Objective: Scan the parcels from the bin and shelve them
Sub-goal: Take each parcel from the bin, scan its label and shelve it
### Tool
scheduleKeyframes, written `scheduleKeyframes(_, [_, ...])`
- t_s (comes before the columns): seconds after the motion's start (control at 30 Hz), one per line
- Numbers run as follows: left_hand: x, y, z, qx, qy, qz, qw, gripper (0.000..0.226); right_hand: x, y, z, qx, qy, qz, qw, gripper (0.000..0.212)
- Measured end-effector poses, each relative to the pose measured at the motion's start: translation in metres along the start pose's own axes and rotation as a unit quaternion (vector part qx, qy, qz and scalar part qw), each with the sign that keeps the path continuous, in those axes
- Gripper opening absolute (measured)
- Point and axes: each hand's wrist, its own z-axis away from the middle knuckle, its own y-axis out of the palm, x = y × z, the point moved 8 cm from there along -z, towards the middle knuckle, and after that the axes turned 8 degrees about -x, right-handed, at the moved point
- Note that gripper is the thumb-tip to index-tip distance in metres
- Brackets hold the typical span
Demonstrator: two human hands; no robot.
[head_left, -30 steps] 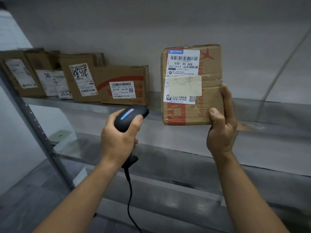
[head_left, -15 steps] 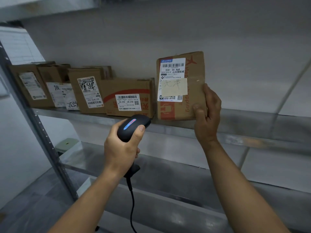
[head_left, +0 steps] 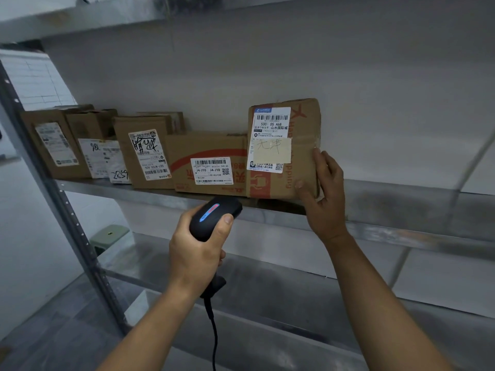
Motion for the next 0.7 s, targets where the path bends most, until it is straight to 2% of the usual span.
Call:
scheduleKeyframes(0.3, [0.003, 0.012, 0.006, 0.015, -0.010, -0.002, 1.000, 0.049, 0.004, -0.005, 0.015, 0.055, -0.051, 0.093, 0.993, 0.072])
scheduleKeyframes(0.5, [0.006, 0.019, 0.012, 0.031, -0.015, 0.013, 0.999, 0.053, -0.005, 0.001, 0.020, 0.076, -0.046, 0.166, 0.982, 0.091])
scheduleKeyframes(0.6, [0.007, 0.022, 0.014, 0.040, -0.016, 0.017, 0.999, 0.052, -0.006, 0.001, 0.023, 0.083, -0.039, 0.178, 0.980, 0.087])
scheduleKeyframes(0.7, [0.009, 0.026, 0.016, 0.051, -0.013, 0.017, 0.998, 0.057, -0.005, -0.006, 0.029, 0.083, -0.033, 0.180, 0.980, 0.074])
